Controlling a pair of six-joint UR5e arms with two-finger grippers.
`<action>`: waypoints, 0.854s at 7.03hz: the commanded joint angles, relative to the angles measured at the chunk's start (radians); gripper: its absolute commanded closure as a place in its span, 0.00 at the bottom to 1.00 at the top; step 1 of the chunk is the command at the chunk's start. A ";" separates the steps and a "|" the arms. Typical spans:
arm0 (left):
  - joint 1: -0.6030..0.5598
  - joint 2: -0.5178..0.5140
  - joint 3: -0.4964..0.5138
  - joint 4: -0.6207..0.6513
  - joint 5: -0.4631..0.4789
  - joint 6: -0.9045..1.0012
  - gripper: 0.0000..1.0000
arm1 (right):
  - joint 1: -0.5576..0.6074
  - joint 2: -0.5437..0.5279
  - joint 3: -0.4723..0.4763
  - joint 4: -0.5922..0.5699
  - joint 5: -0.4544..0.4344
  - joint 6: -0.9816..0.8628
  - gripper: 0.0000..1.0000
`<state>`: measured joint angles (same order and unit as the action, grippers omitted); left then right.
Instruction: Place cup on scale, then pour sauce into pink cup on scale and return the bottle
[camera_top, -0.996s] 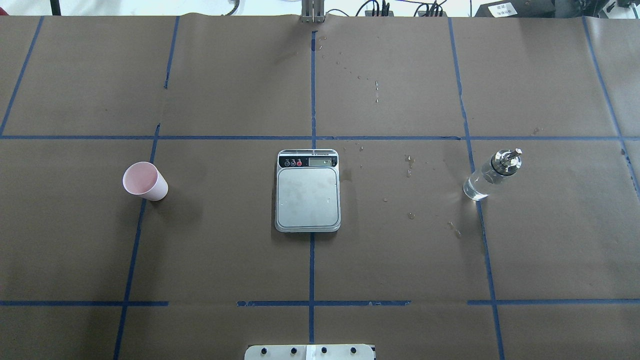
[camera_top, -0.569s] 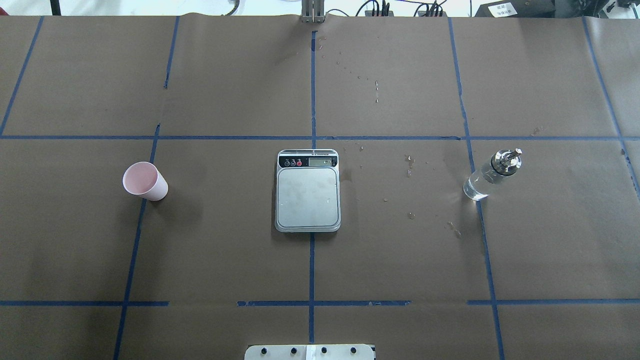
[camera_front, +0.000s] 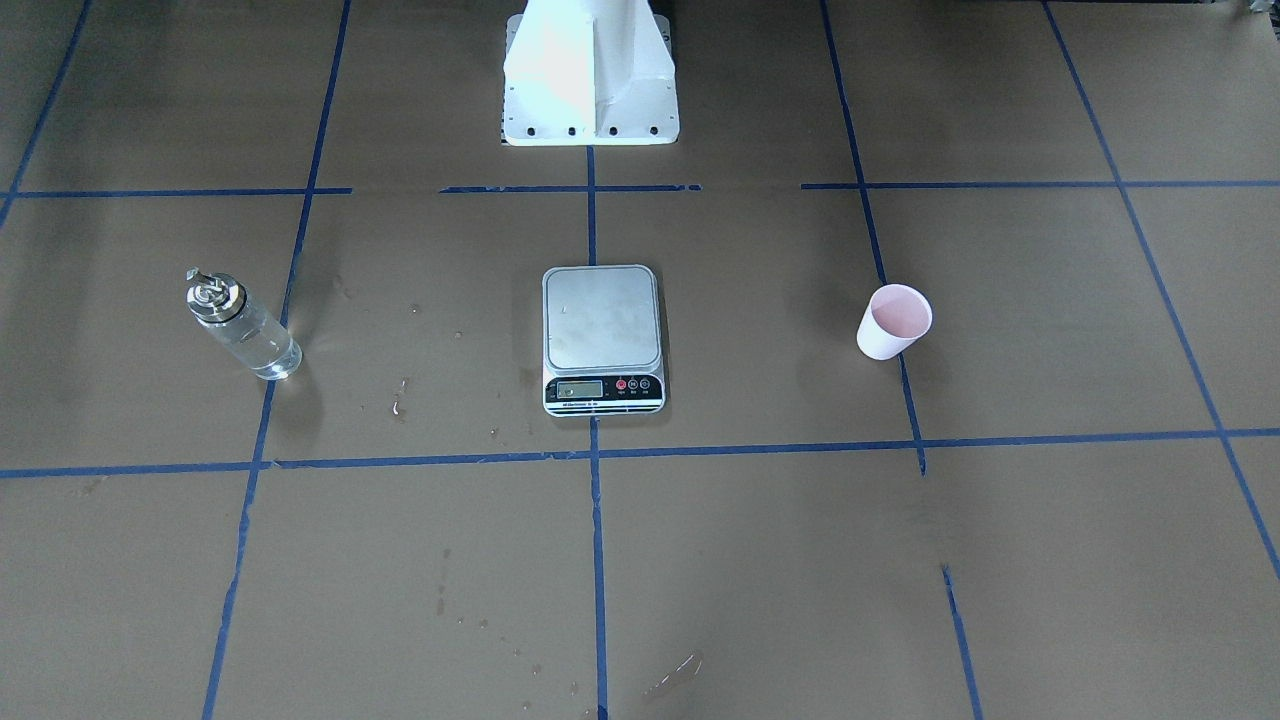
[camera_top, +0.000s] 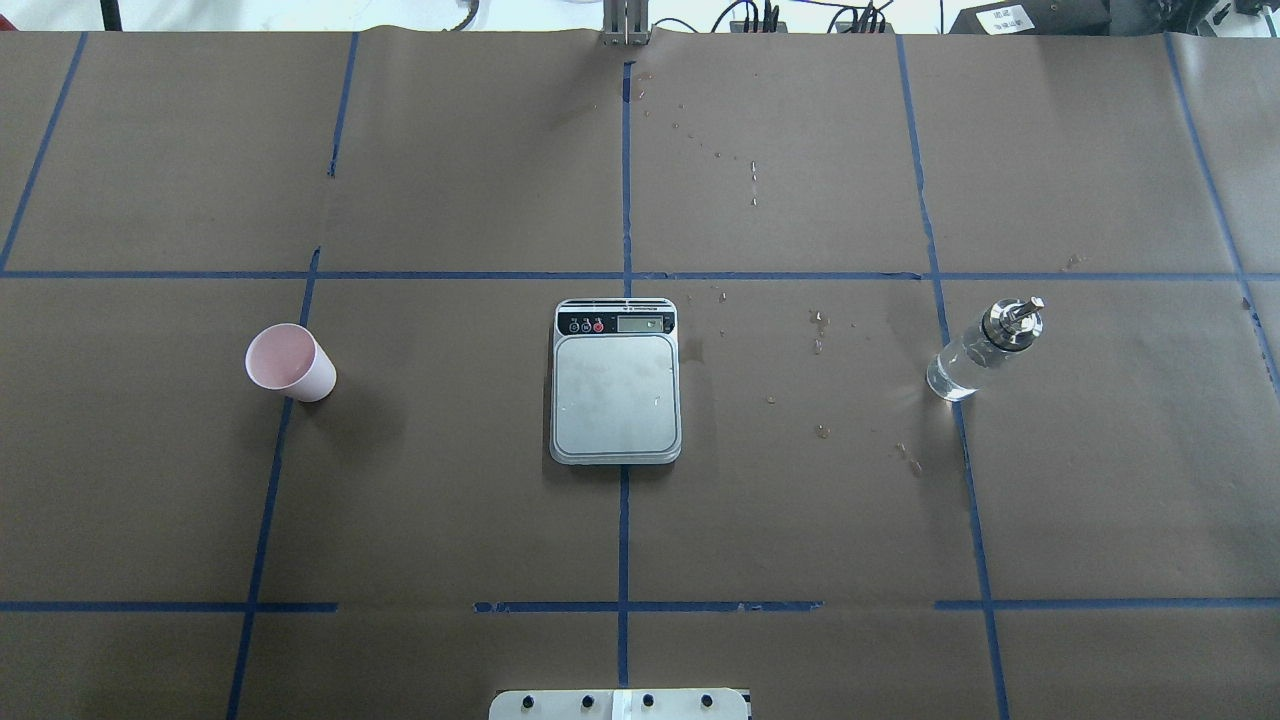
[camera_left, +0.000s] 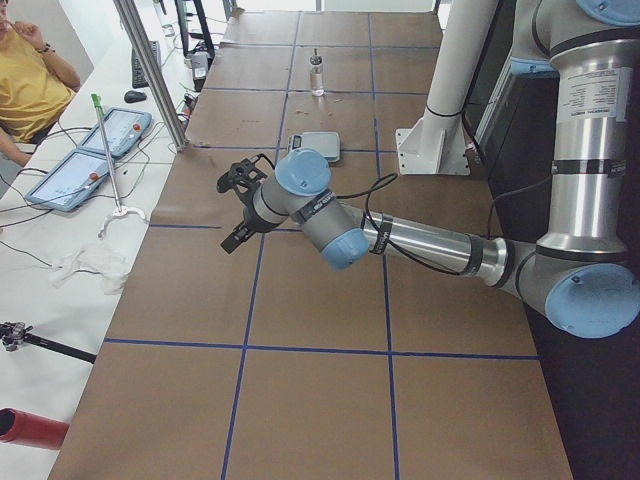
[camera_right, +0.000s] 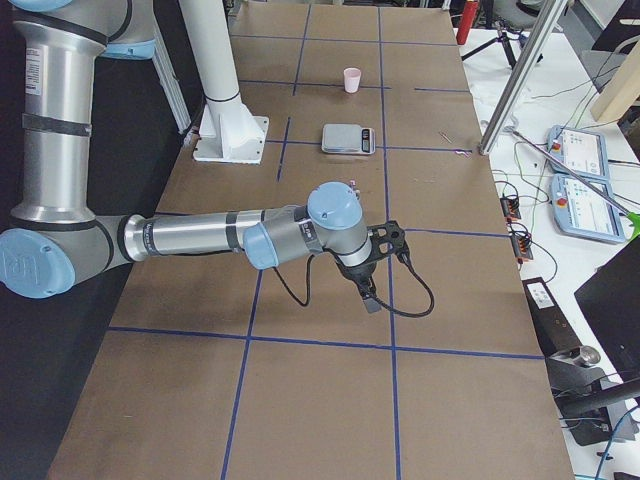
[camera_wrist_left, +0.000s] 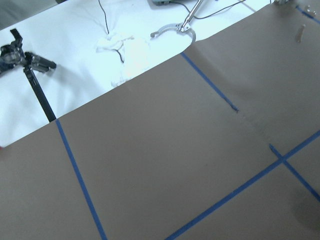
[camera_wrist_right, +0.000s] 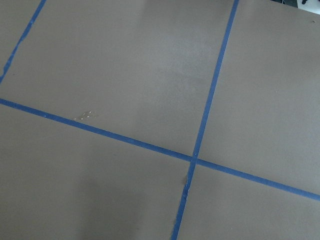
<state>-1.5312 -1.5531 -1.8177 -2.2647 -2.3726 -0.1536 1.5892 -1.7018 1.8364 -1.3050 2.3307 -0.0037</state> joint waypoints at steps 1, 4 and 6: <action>0.074 -0.080 -0.008 -0.015 0.003 -0.208 0.00 | -0.003 0.019 0.000 0.050 0.016 0.060 0.00; 0.401 -0.081 -0.086 -0.042 0.244 -0.523 0.00 | -0.021 0.016 -0.003 0.064 0.018 0.094 0.00; 0.590 -0.064 -0.094 -0.041 0.478 -0.823 0.00 | -0.021 0.011 -0.003 0.064 0.019 0.094 0.00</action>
<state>-1.0618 -1.6251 -1.9065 -2.3065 -2.0434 -0.7911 1.5685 -1.6875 1.8333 -1.2413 2.3489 0.0898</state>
